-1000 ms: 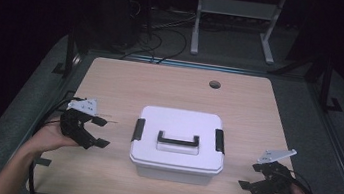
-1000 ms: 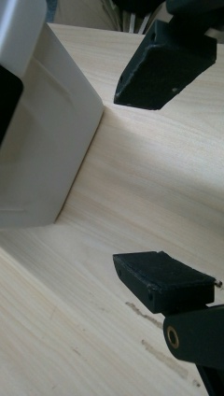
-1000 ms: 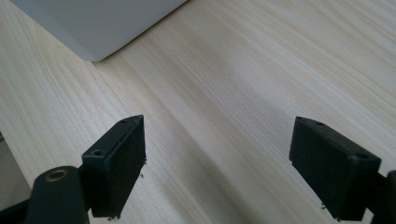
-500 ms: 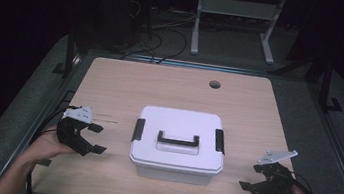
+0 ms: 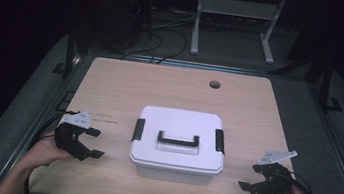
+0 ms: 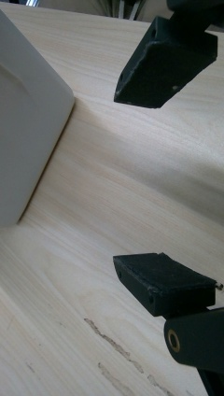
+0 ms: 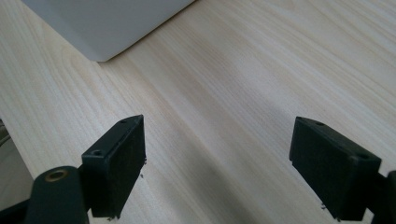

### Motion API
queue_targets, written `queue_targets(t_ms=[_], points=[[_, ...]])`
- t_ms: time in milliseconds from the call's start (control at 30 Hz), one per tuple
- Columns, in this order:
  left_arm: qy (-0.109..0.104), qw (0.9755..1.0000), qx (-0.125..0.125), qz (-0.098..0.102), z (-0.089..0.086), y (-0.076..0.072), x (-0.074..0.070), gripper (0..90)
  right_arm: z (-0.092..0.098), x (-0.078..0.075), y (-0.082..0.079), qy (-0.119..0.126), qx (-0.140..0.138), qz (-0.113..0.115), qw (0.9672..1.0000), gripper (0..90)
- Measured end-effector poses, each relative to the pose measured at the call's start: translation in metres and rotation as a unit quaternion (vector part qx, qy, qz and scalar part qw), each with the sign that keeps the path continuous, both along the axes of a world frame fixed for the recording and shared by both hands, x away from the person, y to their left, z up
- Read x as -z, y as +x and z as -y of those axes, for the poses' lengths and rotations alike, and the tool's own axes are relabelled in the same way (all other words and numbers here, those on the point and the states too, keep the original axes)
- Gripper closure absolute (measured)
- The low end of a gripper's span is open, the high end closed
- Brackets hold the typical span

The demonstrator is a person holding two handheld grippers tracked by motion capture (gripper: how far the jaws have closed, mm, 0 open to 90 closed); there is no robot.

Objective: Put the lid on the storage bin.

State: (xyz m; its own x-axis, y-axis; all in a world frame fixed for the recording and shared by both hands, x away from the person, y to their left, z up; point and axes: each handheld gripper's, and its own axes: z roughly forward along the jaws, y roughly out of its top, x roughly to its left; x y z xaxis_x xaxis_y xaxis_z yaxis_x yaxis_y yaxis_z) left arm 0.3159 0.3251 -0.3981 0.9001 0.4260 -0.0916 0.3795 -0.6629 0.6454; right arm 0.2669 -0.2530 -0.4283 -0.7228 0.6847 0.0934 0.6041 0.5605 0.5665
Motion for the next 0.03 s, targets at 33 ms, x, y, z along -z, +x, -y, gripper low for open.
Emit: queue_targets(t_ms=[33], points=[[0.0, 1.0, -0.002, 0.003, 0.0011, -0.0013, -0.0008, 17.2, -0.0003, -0.0004, -0.0005, 0.0, 0.0, 0.001, 1.0, 18.0]])
